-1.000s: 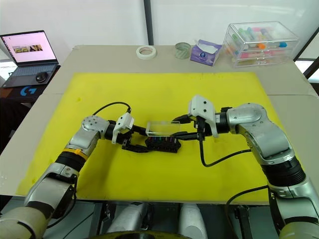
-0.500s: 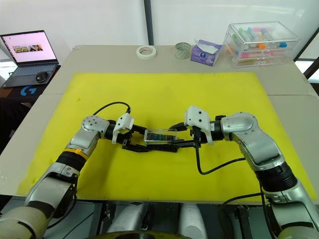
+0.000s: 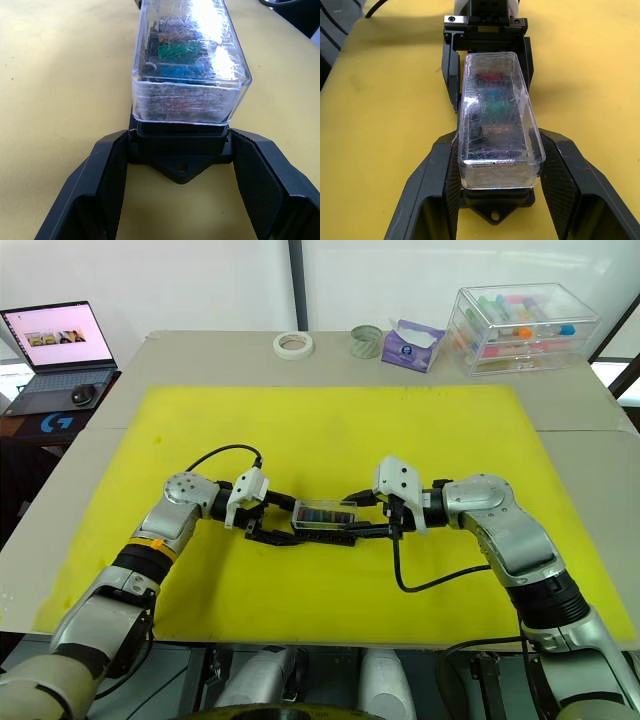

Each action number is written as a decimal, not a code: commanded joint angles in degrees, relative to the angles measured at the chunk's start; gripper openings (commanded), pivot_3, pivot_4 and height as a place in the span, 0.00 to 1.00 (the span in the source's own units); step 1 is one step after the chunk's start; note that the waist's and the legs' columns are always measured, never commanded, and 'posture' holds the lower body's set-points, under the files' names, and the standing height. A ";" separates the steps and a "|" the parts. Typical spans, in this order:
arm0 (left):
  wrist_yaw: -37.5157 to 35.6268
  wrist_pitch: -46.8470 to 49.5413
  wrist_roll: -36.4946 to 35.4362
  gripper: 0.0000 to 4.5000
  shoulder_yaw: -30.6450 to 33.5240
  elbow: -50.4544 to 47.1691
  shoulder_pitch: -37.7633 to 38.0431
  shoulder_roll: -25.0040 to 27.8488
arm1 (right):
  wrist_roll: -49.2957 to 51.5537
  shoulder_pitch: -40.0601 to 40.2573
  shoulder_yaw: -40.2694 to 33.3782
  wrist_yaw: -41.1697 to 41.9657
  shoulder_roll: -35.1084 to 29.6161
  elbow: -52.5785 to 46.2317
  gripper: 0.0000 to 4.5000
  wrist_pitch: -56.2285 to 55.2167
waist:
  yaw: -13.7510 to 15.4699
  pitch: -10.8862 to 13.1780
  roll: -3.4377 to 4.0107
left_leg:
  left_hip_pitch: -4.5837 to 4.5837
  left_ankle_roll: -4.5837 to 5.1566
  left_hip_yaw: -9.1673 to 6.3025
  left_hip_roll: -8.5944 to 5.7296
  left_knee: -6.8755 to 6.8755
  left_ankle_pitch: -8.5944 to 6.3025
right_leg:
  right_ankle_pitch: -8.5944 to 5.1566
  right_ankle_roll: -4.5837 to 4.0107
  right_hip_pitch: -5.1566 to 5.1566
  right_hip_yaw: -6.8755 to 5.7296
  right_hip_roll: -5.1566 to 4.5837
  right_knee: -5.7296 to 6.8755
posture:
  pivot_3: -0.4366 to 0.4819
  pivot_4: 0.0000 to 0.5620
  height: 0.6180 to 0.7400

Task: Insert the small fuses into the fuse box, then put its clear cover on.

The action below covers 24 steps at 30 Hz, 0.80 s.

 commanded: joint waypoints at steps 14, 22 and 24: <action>0.23 -0.88 0.01 0.61 1.15 -0.93 -1.13 -0.74 | -0.53 0.62 0.22 2.15 2.13 5.04 0.41 -3.71 | 0.04 -0.01 -0.01 | 0.00 0.00 0.00 0.00 0.02 0.00 | 0.00 0.00 0.02 0.00 0.00 0.01 | 0.48 0.27 1.00; 0.19 -0.74 -0.06 0.61 1.21 -1.83 -0.09 -0.44 | -0.52 0.90 0.37 3.83 3.37 9.20 0.41 -5.15 | 0.01 -0.01 -0.02 | 0.01 0.00 -0.01 0.00 0.03 0.00 | 0.00 0.00 0.03 -0.02 0.00 0.02 | 0.48 0.27 1.00; 0.08 -0.62 -0.10 0.61 1.20 -2.11 0.14 -0.25 | -0.28 0.81 0.08 4.04 3.24 9.58 0.41 -4.86 | 0.00 -0.01 -0.02 | 0.01 0.00 -0.01 0.00 0.04 0.00 | 0.00 0.00 0.04 -0.02 0.00 0.02 | 0.48 0.27 1.00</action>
